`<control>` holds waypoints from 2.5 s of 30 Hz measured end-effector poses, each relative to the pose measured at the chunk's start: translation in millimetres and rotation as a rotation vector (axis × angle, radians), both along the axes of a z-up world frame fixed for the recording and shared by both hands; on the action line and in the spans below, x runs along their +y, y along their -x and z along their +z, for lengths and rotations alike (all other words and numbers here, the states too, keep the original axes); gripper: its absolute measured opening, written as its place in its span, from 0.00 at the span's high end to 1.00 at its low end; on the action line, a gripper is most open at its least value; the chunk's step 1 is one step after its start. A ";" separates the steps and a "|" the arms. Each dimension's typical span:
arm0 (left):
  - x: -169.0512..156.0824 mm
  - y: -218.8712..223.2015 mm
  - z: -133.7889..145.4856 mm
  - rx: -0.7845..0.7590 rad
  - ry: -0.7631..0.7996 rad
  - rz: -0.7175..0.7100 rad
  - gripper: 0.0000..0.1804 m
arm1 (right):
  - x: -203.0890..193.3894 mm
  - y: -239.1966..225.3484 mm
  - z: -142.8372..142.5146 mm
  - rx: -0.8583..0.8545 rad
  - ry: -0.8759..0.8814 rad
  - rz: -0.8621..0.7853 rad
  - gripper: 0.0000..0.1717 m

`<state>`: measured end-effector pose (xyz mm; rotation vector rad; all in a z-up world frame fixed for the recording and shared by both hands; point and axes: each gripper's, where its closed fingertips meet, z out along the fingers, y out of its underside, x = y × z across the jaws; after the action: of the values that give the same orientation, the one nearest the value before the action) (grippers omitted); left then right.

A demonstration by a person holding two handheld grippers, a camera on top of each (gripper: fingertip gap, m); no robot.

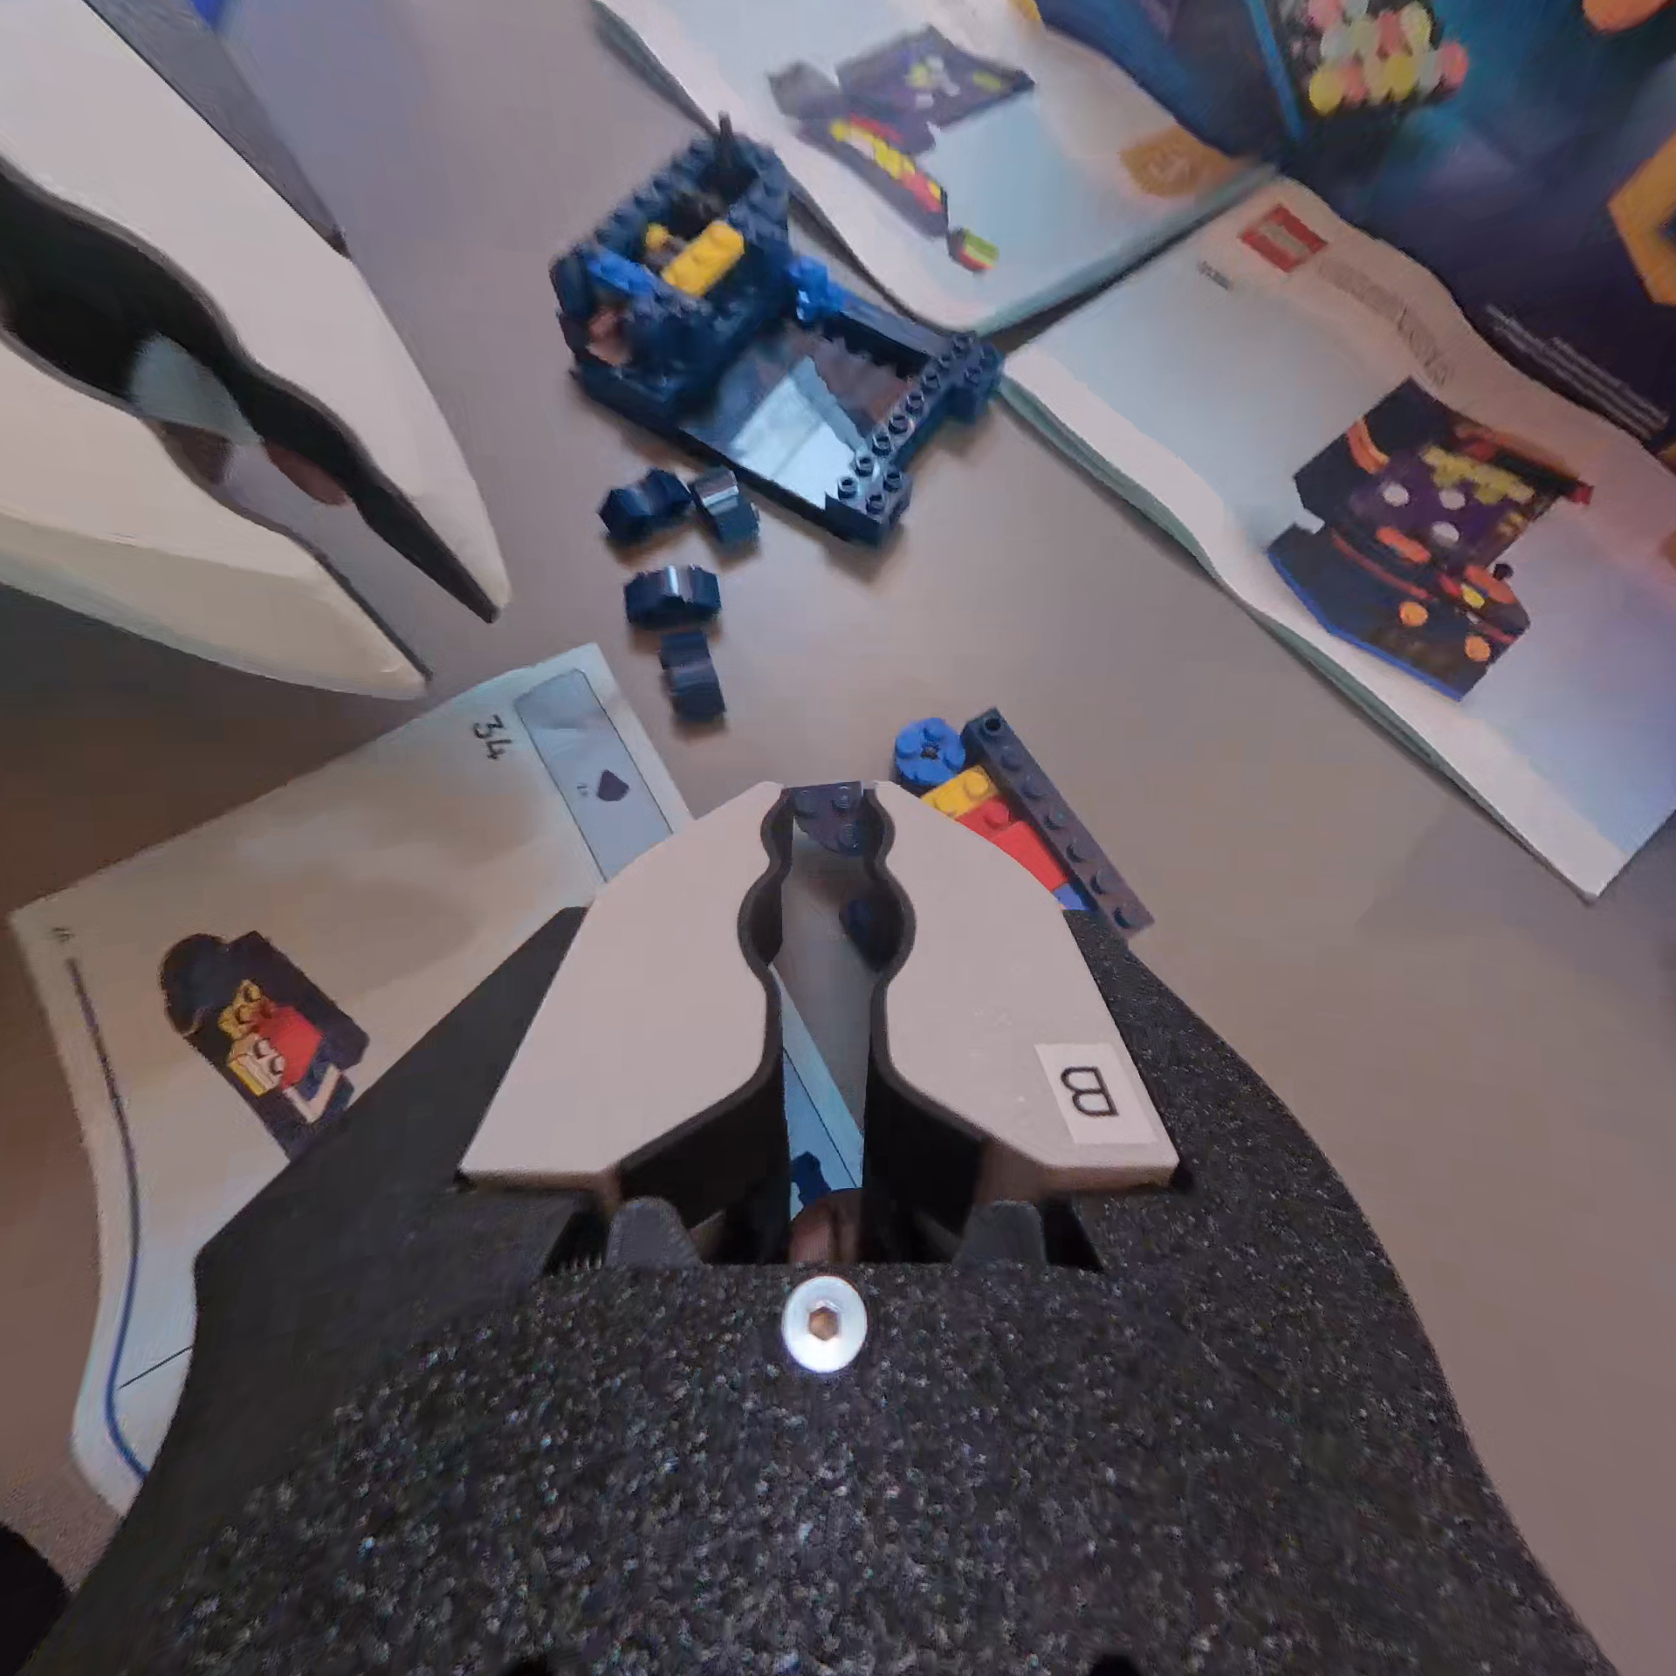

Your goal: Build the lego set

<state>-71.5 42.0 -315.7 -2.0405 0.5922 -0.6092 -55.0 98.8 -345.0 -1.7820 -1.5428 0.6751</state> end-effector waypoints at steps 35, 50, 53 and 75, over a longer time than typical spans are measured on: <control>9.9 -48.2 -30.2 0.091 0.251 -0.336 0.59 | -47.4 -26.0 -5.9 -0.038 0.114 0.497 0.63; 11.3 -47.4 -31.6 0.110 0.265 -0.349 0.57 | -23.3 -45.6 -4.3 -0.059 0.094 0.485 0.60; 14.7 -49.8 -31.5 0.107 0.267 -0.355 0.57 | -25.6 -42.8 -9.7 -0.086 0.079 0.530 0.59; 12.8 -49.3 -33.3 0.179 0.218 -0.332 0.58 | -22.8 -38.8 -12.0 -0.159 0.038 0.759 0.56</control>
<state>-22.1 54.8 -349.0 -2.2340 1.0220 -0.7134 -16.2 76.0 -357.1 -1.2590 -2.3526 0.9226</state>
